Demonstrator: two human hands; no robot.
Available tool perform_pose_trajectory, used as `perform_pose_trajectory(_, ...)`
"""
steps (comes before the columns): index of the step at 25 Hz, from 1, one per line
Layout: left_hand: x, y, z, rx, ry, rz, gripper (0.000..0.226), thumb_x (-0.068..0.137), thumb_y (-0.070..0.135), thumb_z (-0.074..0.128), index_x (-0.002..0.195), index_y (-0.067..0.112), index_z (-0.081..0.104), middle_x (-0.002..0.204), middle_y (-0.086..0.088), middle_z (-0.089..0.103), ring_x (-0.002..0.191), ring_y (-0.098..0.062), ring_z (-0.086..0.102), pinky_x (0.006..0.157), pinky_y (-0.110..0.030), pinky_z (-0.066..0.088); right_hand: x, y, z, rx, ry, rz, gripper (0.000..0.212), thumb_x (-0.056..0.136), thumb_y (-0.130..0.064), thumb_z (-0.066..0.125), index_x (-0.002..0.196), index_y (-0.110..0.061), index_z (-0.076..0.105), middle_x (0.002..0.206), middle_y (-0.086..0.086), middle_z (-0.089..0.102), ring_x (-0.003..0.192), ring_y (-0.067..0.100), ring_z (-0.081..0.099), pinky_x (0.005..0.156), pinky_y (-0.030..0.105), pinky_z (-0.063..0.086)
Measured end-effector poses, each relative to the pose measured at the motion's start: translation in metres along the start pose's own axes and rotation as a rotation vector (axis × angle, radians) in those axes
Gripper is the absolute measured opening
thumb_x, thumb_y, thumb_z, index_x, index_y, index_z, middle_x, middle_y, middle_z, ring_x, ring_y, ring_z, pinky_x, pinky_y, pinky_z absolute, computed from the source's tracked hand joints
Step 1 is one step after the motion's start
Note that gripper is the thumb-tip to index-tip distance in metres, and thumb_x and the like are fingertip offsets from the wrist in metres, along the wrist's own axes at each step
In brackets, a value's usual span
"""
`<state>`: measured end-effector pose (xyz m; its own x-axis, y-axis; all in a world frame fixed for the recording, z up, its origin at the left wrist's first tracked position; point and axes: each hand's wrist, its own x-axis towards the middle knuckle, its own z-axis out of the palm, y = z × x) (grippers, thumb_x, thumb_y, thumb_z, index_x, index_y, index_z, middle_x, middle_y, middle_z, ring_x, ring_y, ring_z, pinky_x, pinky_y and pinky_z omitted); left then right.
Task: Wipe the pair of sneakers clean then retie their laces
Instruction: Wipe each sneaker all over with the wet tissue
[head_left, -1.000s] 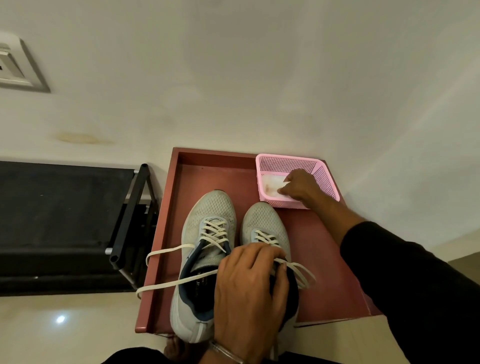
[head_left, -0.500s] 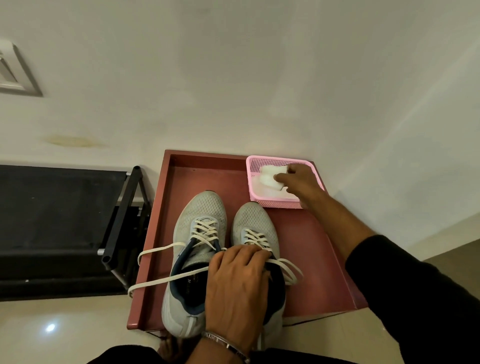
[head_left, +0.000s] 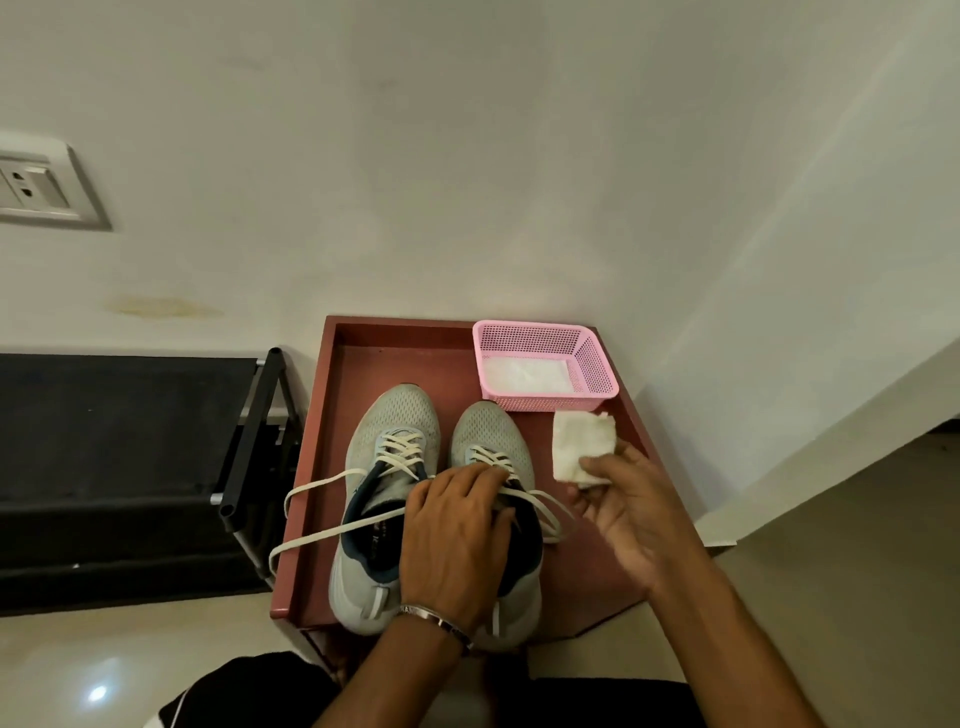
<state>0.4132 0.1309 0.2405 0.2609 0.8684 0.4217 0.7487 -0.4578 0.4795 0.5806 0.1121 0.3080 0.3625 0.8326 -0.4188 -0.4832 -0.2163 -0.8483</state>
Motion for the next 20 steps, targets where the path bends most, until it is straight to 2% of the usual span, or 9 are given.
perform_pose_trajectory(3, 0.003, 0.001, 0.001, 0.026, -0.018, -0.031, 0.032, 0.08, 0.032, 0.073, 0.11, 0.026, 0.066, 0.11, 0.007, 0.069, 0.103, -0.015, 0.064, 0.093, -0.034, 0.042, -0.03, 0.024, -0.026, -0.041, -0.029, 0.08, 0.022, 0.09, 0.0, 0.057, 0.111, -0.006, 0.063, 0.094, 0.012, 0.073, 0.079, 0.02, 0.065, 0.059, 0.027, 0.049)
perform_pose_trajectory(5, 0.008, 0.004, 0.001, 0.053, -0.044, -0.05, 0.021, 0.082, 0.033, 0.069, 0.102, 0.028, 0.066, 0.106, 0.009, 0.069, 0.099, -0.016, 0.062, 0.089, -0.036, 0.041, -0.033, 0.033, -0.033, -0.191, -0.061, 0.121, 0.021, 0.093, -0.003, 0.057, 0.111, -0.009, 0.064, 0.091, 0.009, 0.073, 0.08, 0.018, 0.063, 0.06, 0.027, 0.048)
perform_pose_trajectory(7, 0.014, 0.009, -0.002, 0.108, -0.095, -0.06, 0.009, 0.085, 0.033, 0.062, 0.091, 0.028, 0.065, 0.098, 0.011, 0.066, 0.095, -0.016, 0.058, 0.085, -0.035, 0.038, -0.031, 0.041, -0.036, -0.229, -0.069, 0.196, 0.02, 0.094, -0.007, 0.056, 0.111, -0.015, 0.063, 0.099, 0.011, 0.071, 0.087, 0.022, 0.064, 0.066, 0.03, 0.05)
perform_pose_trajectory(11, 0.034, 0.019, -0.012, 0.037, -0.195, -0.155, 0.018, 0.091, 0.035, 0.056, 0.081, 0.022, 0.063, 0.088, 0.007, 0.067, 0.086, -0.019, 0.06, 0.078, -0.036, 0.043, -0.014, 0.05, -0.036, -0.071, -0.026, 0.24, 0.028, 0.095, -0.012, 0.055, 0.122, -0.016, 0.058, 0.107, 0.012, 0.068, 0.092, 0.023, 0.063, 0.073, 0.035, 0.051)
perform_pose_trajectory(14, 0.057, 0.035, -0.022, -0.117, -0.244, -0.2, 0.023, 0.094, 0.029, 0.056, 0.074, 0.02, 0.062, 0.069, 0.007, 0.063, 0.071, -0.018, 0.062, 0.061, -0.028, 0.041, -0.002, 0.042, -0.031, 0.293, -0.064, 0.159, 0.037, 0.094, -0.012, 0.053, 0.132, -0.01, 0.052, 0.11, 0.016, 0.068, 0.089, 0.025, 0.066, 0.067, 0.032, 0.056)
perform_pose_trajectory(15, 0.064, 0.041, -0.024, -0.119, -0.261, -0.18, 0.022, 0.094, 0.027, 0.056, 0.075, 0.02, 0.064, 0.068, 0.008, 0.063, 0.069, -0.016, 0.062, 0.059, -0.027, 0.042, 0.001, 0.038, -0.031, 0.389, -0.096, 0.118, 0.039, 0.095, -0.011, 0.053, 0.134, -0.009, 0.051, 0.114, 0.018, 0.067, 0.093, 0.026, 0.066, 0.07, 0.031, 0.058)
perform_pose_trajectory(17, 0.079, 0.051, -0.024, -0.066, -0.326, -0.107, 0.023, 0.095, 0.026, 0.053, 0.087, 0.016, 0.072, 0.081, 0.001, 0.071, 0.077, -0.02, 0.065, 0.064, -0.03, 0.048, 0.0, 0.032, -0.03, 0.432, -0.176, 0.045, 0.036, 0.096, -0.011, 0.053, 0.132, -0.011, 0.053, 0.119, 0.017, 0.067, 0.103, 0.027, 0.066, 0.086, 0.035, 0.055)
perform_pose_trajectory(18, 0.084, 0.055, -0.022, -0.025, -0.394, -0.071, 0.025, 0.096, 0.026, 0.051, 0.097, 0.017, 0.074, 0.091, -0.004, 0.073, 0.085, -0.024, 0.066, 0.069, -0.031, 0.049, -0.001, 0.029, -0.029, 0.404, -0.204, 0.018, 0.033, 0.096, -0.011, 0.053, 0.129, -0.011, 0.056, 0.117, 0.015, 0.069, 0.102, 0.026, 0.066, 0.088, 0.035, 0.053)
perform_pose_trajectory(20, 0.087, 0.062, -0.015, 0.031, -0.587, -0.001, 0.031, 0.099, 0.023, 0.046, 0.119, 0.019, 0.069, 0.11, -0.011, 0.071, 0.101, -0.029, 0.064, 0.081, -0.032, 0.047, -0.003, 0.027, -0.027, 0.354, -0.21, -0.012, 0.03, 0.097, -0.009, 0.052, 0.126, -0.011, 0.059, 0.11, 0.011, 0.071, 0.095, 0.022, 0.069, 0.079, 0.03, 0.055)
